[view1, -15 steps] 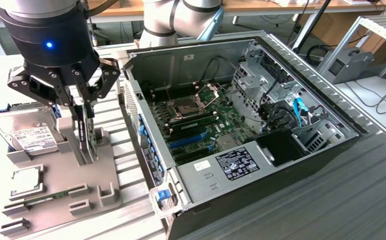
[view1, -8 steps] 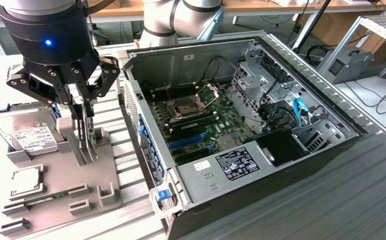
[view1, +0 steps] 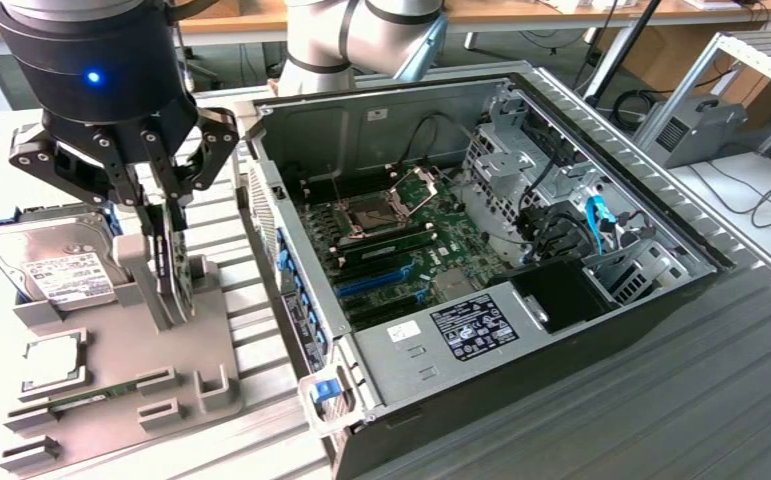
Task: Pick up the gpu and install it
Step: 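Pick up the gpu and move the gpu toward the slot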
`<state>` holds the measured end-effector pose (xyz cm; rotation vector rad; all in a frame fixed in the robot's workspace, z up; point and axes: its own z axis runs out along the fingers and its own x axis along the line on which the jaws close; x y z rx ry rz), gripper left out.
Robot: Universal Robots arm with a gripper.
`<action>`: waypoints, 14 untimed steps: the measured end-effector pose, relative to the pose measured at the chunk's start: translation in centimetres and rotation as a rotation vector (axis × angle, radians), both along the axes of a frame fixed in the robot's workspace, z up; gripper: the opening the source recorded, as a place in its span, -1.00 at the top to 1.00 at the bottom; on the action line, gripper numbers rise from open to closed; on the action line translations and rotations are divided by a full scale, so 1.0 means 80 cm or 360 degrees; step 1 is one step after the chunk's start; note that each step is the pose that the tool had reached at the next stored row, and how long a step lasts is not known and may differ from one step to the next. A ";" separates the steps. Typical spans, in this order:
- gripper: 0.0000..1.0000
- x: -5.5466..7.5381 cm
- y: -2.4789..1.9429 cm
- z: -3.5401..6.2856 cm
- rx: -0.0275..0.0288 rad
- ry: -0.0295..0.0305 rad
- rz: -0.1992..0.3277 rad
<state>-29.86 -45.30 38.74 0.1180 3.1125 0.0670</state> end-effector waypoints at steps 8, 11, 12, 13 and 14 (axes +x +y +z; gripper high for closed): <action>0.47 0.000 0.0000 0.006 0.00000 0.00000 0.0000; 0.47 0.000 0.0000 0.008 0.00000 0.00000 0.0000; 0.47 0.000 0.0000 0.009 0.00001 -0.00001 0.0000; 0.47 0.000 0.0000 0.009 0.00000 -0.00001 0.0000; 0.47 0.000 0.0000 0.010 0.00000 0.00000 0.0000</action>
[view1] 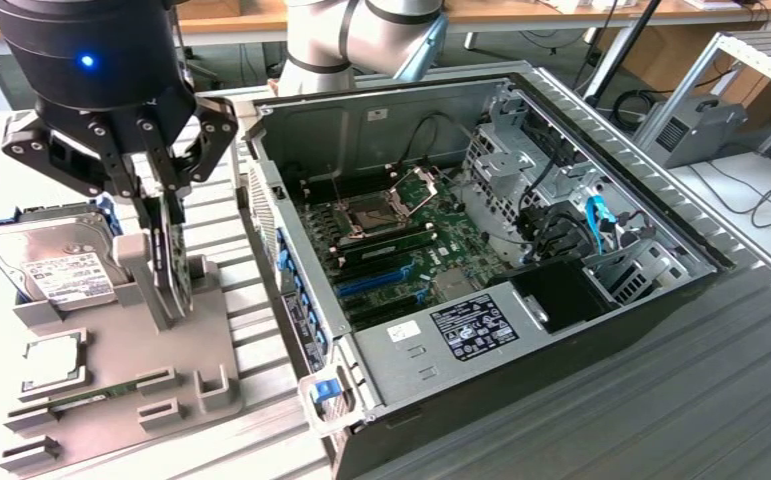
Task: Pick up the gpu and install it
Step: 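Pick up the gpu and move the gpu toward the slot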
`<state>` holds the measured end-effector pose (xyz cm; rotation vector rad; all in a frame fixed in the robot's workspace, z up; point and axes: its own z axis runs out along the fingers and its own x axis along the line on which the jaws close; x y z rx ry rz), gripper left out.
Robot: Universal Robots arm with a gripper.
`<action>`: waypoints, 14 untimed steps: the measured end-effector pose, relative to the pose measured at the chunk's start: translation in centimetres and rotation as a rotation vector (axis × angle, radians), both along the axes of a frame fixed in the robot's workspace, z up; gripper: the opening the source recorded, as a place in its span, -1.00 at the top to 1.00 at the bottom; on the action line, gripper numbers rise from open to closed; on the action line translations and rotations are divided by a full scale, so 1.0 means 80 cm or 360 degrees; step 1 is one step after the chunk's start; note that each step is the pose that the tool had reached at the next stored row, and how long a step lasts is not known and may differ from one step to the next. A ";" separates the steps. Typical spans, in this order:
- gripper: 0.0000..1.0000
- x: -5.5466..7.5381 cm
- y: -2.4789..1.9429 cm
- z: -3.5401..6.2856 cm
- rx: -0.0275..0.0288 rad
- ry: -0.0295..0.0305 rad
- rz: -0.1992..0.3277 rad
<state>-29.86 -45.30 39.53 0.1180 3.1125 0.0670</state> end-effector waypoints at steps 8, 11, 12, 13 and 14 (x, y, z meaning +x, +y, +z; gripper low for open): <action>0.47 0.000 0.0000 0.005 0.00000 0.00000 0.0000; 0.47 0.000 0.0000 0.008 0.00000 0.00001 0.0000; 0.47 0.000 0.0000 0.008 0.00000 0.00000 0.0000; 0.47 0.000 0.0000 0.009 -0.00001 0.00001 0.0000; 0.47 0.000 0.0000 0.009 0.00000 0.00000 0.0000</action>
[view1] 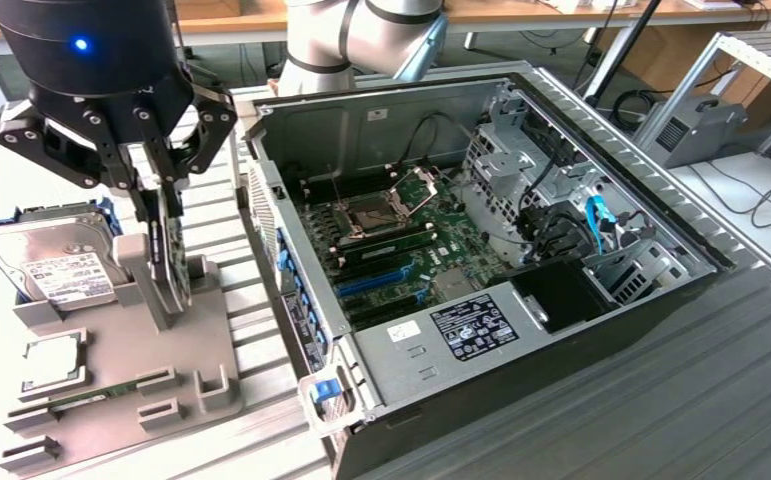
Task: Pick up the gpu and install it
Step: 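Pick up the gpu and move the gpu toward the slot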
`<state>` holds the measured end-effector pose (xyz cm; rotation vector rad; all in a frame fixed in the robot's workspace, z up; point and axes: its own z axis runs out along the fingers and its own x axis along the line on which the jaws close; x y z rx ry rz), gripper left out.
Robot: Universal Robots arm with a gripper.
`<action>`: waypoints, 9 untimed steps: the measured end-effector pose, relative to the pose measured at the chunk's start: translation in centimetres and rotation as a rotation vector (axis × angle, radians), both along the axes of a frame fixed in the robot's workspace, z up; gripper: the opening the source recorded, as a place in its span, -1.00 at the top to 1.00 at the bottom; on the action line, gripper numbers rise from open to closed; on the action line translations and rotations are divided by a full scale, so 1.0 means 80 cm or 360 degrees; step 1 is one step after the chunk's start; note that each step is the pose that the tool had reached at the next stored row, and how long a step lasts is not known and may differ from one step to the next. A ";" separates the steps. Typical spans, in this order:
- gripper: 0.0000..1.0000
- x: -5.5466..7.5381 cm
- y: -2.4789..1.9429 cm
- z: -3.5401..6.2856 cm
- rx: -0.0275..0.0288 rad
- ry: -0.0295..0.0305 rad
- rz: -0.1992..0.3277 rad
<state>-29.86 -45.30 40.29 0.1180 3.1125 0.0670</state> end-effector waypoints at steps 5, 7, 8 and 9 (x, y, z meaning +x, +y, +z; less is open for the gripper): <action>0.47 0.000 0.0000 0.003 0.00000 0.00000 0.0000; 0.47 0.000 0.0000 0.005 0.00000 0.00000 0.0000; 0.47 0.000 0.0000 0.005 0.00000 -0.00001 0.0000; 0.47 0.000 0.0000 0.006 0.00000 0.00000 0.0000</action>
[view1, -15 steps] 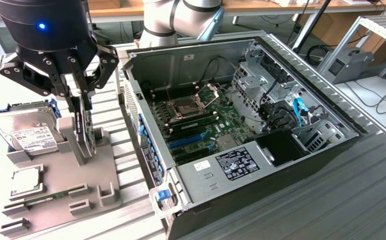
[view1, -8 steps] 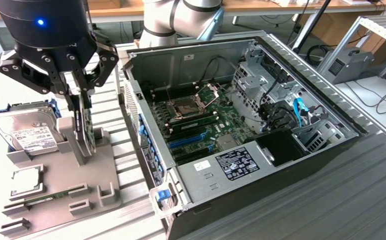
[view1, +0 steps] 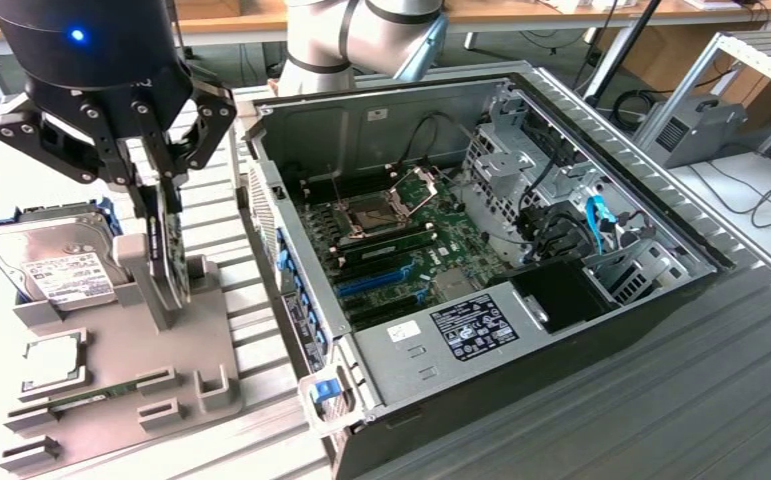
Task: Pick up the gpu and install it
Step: 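Pick up the gpu and move the gpu toward the slot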
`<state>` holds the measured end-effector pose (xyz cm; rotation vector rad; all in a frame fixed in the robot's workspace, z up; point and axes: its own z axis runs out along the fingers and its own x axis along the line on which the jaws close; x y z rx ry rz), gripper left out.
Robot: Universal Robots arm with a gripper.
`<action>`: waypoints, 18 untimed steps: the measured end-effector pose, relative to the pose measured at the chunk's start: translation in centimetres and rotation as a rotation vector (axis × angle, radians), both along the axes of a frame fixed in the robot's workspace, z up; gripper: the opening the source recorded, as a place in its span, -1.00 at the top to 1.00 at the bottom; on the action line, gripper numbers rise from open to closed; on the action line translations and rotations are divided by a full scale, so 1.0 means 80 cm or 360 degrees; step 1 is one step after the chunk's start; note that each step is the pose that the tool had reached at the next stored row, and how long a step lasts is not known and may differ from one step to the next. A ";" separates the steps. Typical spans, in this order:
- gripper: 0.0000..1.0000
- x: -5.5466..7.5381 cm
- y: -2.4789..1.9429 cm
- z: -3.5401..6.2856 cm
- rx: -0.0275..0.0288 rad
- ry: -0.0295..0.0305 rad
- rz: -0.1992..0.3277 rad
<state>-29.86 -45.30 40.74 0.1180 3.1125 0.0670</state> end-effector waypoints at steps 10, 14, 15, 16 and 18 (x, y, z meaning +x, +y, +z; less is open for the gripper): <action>0.47 0.002 0.0000 0.024 -0.00002 0.00002 0.0000; 0.47 0.028 0.0000 0.023 0.00000 0.00000 0.0000; 0.47 0.030 0.0000 0.023 0.00001 -0.00001 0.0000; 0.47 0.036 0.0000 0.023 0.00000 -0.00001 0.0000; 0.47 0.057 0.0000 0.023 0.00001 0.00000 0.0000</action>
